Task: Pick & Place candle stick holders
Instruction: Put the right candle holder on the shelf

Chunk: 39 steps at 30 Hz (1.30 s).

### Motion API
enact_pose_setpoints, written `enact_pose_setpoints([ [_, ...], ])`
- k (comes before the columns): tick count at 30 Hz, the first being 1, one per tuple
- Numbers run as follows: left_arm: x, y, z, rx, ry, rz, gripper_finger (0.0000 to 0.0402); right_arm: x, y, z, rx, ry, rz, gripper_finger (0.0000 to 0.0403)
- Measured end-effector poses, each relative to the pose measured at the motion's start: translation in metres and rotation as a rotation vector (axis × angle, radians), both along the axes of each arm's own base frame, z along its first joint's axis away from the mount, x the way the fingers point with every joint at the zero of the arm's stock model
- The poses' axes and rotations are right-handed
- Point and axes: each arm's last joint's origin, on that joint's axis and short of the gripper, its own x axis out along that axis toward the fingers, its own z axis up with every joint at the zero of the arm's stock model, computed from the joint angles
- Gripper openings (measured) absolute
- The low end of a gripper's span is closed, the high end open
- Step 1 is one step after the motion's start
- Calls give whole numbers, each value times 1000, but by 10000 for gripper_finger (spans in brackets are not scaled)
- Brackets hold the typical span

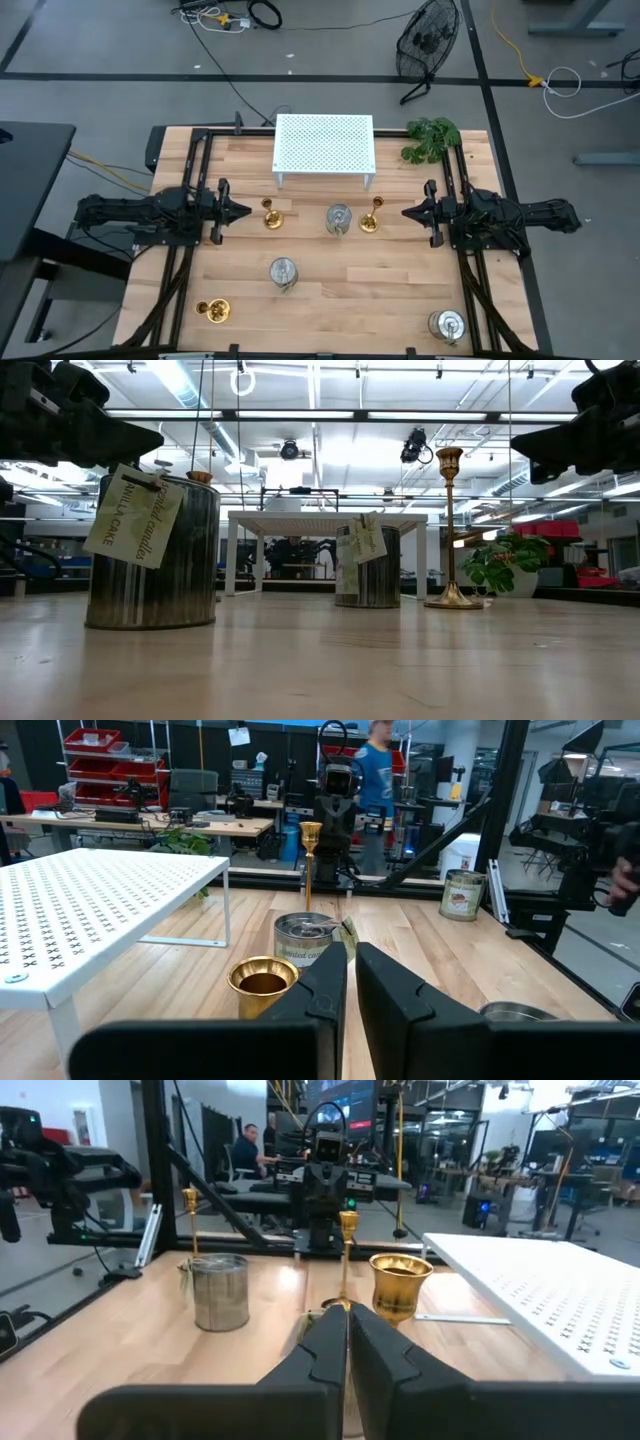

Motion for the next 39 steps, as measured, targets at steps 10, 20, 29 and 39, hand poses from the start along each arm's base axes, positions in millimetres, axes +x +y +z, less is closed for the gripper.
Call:
enact_pose_setpoints([
  [10, 0, 0, 0, 0, 0, 0, 32, 0, -1, 1, 6, -8, -34, 21],
  [20, 0, 0, 0, 0, 0, 0, 32, 0, -1, 6, 39, -62, -36, 21],
  [29, 0, 0, 0, 0, 0, 0, 32, -1, -1, 11, 42, -116, -33, 21],
  [39, 0, 0, 0, 0, 0, 0, 32, -5, -1, 27, 44, -162, -30, 21],
])
